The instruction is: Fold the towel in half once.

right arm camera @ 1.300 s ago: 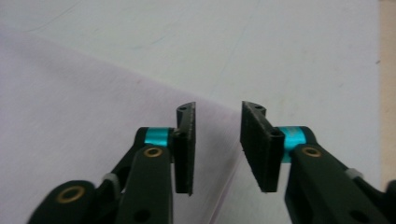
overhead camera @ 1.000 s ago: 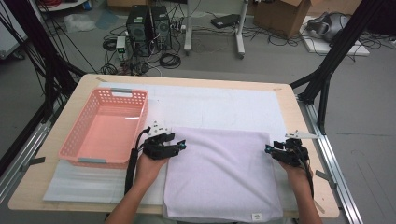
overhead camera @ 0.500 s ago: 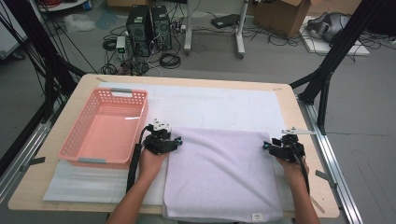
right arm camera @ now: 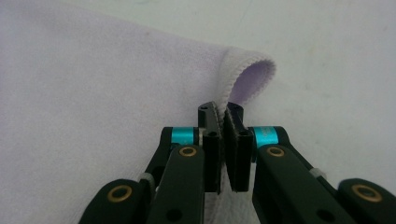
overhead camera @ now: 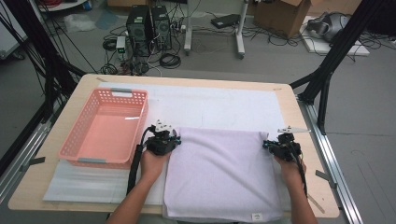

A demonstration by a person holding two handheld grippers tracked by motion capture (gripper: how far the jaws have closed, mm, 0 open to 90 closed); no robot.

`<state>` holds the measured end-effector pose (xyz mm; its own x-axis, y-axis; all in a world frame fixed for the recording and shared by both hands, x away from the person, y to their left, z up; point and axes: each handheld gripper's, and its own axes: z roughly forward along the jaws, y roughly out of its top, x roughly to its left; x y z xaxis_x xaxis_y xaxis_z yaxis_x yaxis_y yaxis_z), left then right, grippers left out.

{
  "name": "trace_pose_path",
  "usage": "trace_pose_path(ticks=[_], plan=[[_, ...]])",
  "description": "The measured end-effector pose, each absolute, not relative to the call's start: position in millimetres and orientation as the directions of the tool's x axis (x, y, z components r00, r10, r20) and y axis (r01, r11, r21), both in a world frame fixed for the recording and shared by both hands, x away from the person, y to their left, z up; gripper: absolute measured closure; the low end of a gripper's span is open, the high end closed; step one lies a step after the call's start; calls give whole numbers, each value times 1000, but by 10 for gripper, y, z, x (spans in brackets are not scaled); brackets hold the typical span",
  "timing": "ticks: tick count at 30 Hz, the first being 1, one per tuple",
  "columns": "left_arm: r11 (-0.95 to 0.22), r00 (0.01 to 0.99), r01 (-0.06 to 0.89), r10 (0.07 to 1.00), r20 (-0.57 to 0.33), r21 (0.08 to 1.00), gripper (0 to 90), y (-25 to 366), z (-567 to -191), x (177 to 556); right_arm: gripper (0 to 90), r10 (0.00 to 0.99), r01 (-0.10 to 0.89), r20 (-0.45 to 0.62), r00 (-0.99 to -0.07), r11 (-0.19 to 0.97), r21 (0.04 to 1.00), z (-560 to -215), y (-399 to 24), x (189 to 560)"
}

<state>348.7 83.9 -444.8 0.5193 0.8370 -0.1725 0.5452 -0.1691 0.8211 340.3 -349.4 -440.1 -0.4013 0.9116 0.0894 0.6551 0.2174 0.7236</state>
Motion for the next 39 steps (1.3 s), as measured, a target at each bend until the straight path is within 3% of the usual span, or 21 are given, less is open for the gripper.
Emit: trace_pose_path(ticks=[12, 23, 35, 37, 39], plan=[[-108, 503, 476, 847, -170, 873, 846, 827, -3976, 3877, 871, 930, 550, 44, -366, 178, 816, -4139, -3554, 3677], [-80, 475, 485, 860, -185, 871, 845, 822, -3883, 4350, 869, 942, 522, -7, -336, 192, 831, -3975, -3498, 4151], [-41, 454, 490, 864, -215, 871, 834, 852, -3953, 4488, 865, 948, 509, 5, -320, 167, 844, -3983, -3450, 4377], [-44, 463, 496, 859, -221, 867, 778, 852, -3970, 4486, 826, 945, 512, 8, -327, 170, 842, -4000, -3428, 4390], [-43, 469, 506, 852, -233, 862, 676, 846, -3973, 4474, 701, 949, 538, 22, -315, 160, 827, -4025, -3424, 4389]])
